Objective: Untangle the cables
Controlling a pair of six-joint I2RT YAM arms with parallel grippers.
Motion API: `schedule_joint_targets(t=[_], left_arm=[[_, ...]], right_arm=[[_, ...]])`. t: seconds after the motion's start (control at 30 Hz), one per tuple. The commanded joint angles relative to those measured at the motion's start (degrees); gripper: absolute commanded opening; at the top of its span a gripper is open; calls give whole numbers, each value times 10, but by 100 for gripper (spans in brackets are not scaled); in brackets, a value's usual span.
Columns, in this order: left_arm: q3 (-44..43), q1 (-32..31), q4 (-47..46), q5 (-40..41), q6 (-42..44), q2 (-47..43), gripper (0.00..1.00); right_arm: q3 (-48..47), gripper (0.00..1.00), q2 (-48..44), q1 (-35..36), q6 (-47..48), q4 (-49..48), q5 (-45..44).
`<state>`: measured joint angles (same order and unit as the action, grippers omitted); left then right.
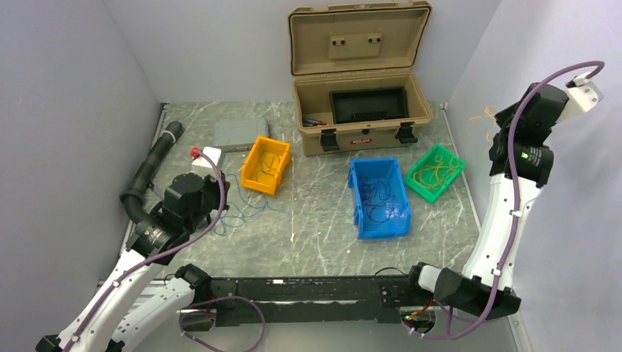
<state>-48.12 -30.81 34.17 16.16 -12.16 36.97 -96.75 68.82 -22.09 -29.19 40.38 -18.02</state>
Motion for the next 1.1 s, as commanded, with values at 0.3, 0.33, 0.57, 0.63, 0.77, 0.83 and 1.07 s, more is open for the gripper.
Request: schedule_joint_targets(t=[0.3, 0.33, 0.57, 0.63, 0.77, 0.83, 1.07], left_arm=[[15, 1, -69, -156, 49, 18, 0], [15, 1, -68, -156, 49, 19, 0], [17, 1, -66, -178, 50, 18, 0], [17, 1, -65, -183, 50, 18, 0], [14, 0, -62, -187, 54, 19, 0], [16, 1, -61, -187, 55, 16, 0], [20, 1, -57, -187, 56, 6, 0]], right_arm=[[119, 0, 2, -3, -39, -36, 38], [121, 0, 1, -3, -43, -35, 45], [140, 0, -21, -3, -36, -27, 111], [146, 0, -18, -4, -40, -21, 127], [161, 0, -11, -3, -56, -35, 153], [156, 0, -4, -3, -63, -41, 169], [101, 0, 20, -3, -74, -40, 189]])
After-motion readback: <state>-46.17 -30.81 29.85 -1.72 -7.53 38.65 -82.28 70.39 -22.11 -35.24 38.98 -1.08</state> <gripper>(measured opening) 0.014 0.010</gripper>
